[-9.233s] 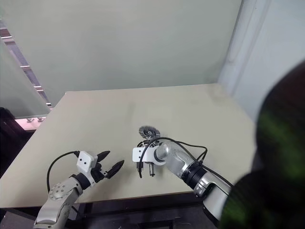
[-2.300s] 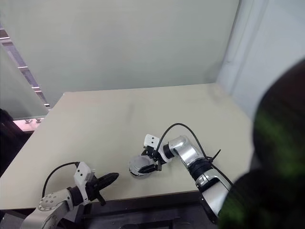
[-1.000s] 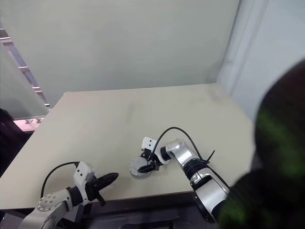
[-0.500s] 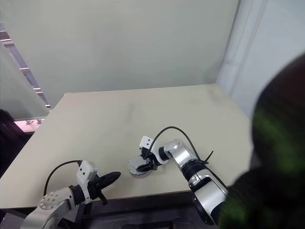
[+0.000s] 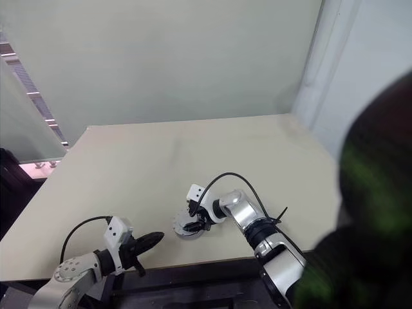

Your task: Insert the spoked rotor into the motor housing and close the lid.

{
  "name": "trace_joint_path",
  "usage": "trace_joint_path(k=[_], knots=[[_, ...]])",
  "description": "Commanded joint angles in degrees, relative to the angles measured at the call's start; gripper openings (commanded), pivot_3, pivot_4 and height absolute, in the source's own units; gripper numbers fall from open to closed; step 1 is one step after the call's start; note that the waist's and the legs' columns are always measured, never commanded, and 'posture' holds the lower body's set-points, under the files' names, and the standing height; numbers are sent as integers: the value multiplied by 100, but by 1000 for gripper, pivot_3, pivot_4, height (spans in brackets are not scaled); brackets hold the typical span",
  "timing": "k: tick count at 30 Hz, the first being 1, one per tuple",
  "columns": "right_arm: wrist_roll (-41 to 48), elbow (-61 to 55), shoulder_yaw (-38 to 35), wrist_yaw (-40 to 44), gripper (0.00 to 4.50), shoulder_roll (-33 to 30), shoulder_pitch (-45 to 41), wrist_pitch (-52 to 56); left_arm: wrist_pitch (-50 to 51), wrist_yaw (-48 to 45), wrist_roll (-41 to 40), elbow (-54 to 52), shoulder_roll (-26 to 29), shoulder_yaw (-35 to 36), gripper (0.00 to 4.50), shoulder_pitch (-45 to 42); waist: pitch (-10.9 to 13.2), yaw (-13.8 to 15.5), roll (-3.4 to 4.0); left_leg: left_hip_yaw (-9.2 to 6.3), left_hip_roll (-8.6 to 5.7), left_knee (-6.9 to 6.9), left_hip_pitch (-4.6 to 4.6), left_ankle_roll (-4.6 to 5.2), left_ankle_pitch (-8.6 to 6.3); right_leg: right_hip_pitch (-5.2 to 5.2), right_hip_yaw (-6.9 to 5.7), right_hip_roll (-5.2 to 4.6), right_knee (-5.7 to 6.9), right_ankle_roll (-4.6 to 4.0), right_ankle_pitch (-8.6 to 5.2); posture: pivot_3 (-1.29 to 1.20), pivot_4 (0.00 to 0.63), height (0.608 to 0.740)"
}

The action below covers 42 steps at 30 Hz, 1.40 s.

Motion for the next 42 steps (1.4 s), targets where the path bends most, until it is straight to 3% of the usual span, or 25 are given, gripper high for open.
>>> trace_joint_path(k=[1,7,19,25,28,29,42], knots=[[-203,-108,155,-85,3296,-156,64,98,-173,-65,40,-5,44,61,0,-90,0,0,0,0,0,0,0,0,0,0,0,0,0,0,0,0,0,740],[-239,-192,309,-55,3296,-301,102,56,-471,7,243,249,-158,-89,0,-425,-1,17,1,-2,-7,0,-1,0,0,4,1,-5,-3,1,0,0,0,740],[-215,-299,387,-35,3296,-392,131,136,-1226,166,1149,1859,-804,-884,0,-1527,-4,26,3,-3,-15,-4,-4,0,0,3,5,-6,-6,16,8,0,0,740],[-179,-424,371,-35,3296,-447,141,274,-1210,101,1421,2231,-801,-1116,0,-1652,-20,76,28,-8,-24,3,-5,0,0,13,7,-11,-7,16,7,0,0,740],[-131,-510,345,-20,4319,-472,159,364,-1227,82,1438,2254,-795,-1149,0,-1648,-23,116,28,-6,-24,12,-4,0,0,15,7,-11,-7,9,2,0,0,740],[-94,-559,341,36,4414,-487,167,412,-1238,86,1445,2270,-802,-1153,0,-1654,-26,123,29,-6,-23,13,-4,0,0,15,7,-11,-7,9,2,0,0,740],[744,-1146,-343,304,4414,-519,36,1468,-1288,39,1541,2411,-885,-1230,0,-1765,-28,150,33,-7,-21,15,-8,1,0,11,4,-9,-5,9,2,0,0,740]])
